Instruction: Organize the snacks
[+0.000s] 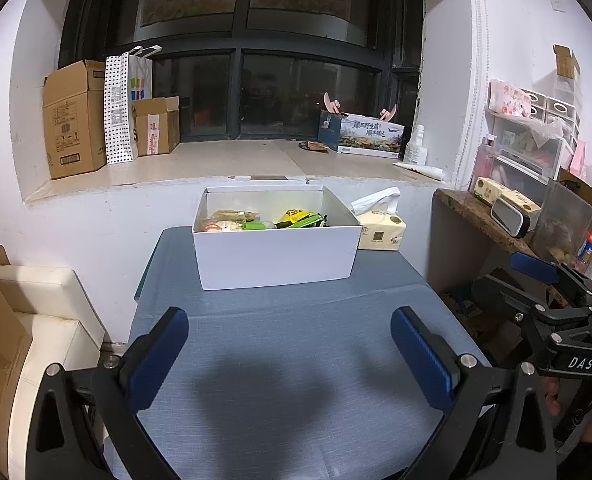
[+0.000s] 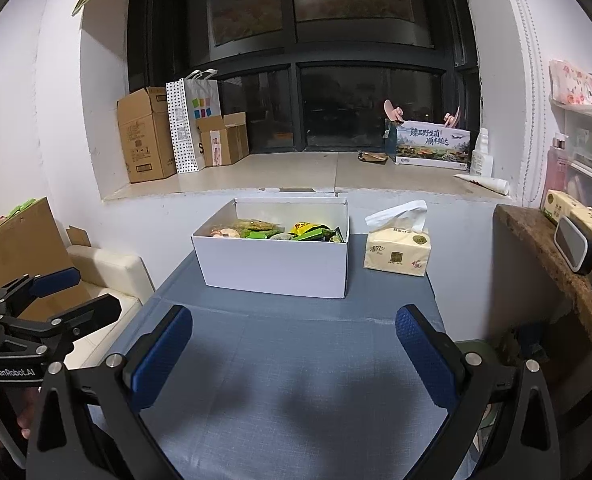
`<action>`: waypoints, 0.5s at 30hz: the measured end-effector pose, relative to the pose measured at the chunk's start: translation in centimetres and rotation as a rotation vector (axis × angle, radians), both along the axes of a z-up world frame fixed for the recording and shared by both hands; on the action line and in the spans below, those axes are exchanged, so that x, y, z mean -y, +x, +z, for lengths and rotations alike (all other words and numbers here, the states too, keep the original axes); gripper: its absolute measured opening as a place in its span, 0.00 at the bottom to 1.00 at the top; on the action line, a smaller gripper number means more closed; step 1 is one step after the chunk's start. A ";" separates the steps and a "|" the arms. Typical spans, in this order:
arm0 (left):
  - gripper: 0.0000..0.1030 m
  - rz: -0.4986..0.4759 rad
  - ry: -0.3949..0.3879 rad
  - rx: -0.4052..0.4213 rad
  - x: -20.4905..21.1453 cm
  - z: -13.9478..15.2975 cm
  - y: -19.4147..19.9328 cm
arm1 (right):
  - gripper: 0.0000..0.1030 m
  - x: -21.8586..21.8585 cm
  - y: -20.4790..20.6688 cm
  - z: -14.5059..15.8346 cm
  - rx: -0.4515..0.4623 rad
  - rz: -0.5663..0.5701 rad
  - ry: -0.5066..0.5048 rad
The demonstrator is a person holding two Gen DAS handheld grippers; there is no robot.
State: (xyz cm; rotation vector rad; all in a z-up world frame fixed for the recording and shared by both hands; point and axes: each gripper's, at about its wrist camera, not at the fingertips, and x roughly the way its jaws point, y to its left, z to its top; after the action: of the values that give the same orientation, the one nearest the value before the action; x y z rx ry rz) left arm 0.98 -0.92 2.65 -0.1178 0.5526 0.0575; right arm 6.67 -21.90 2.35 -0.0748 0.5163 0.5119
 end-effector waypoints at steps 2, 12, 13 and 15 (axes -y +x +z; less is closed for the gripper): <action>1.00 0.006 0.000 0.000 -0.1 -0.1 0.0 | 1.00 0.0 0.0 0.0 -0.002 0.002 -0.002; 1.00 0.012 0.011 -0.010 -0.1 -0.3 0.0 | 1.00 -0.2 0.1 -0.1 -0.008 0.008 -0.009; 1.00 0.013 0.013 -0.010 -0.1 -0.3 0.0 | 1.00 -0.2 0.1 -0.1 -0.007 0.008 -0.007; 1.00 0.013 0.012 -0.010 -0.2 -0.3 0.0 | 1.00 -0.2 0.1 -0.1 -0.008 0.007 -0.009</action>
State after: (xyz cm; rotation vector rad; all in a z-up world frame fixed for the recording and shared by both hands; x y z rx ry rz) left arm 0.98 -0.71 2.35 -0.1094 0.5618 0.0740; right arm 6.76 -21.65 2.24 -0.0826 0.5266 0.5166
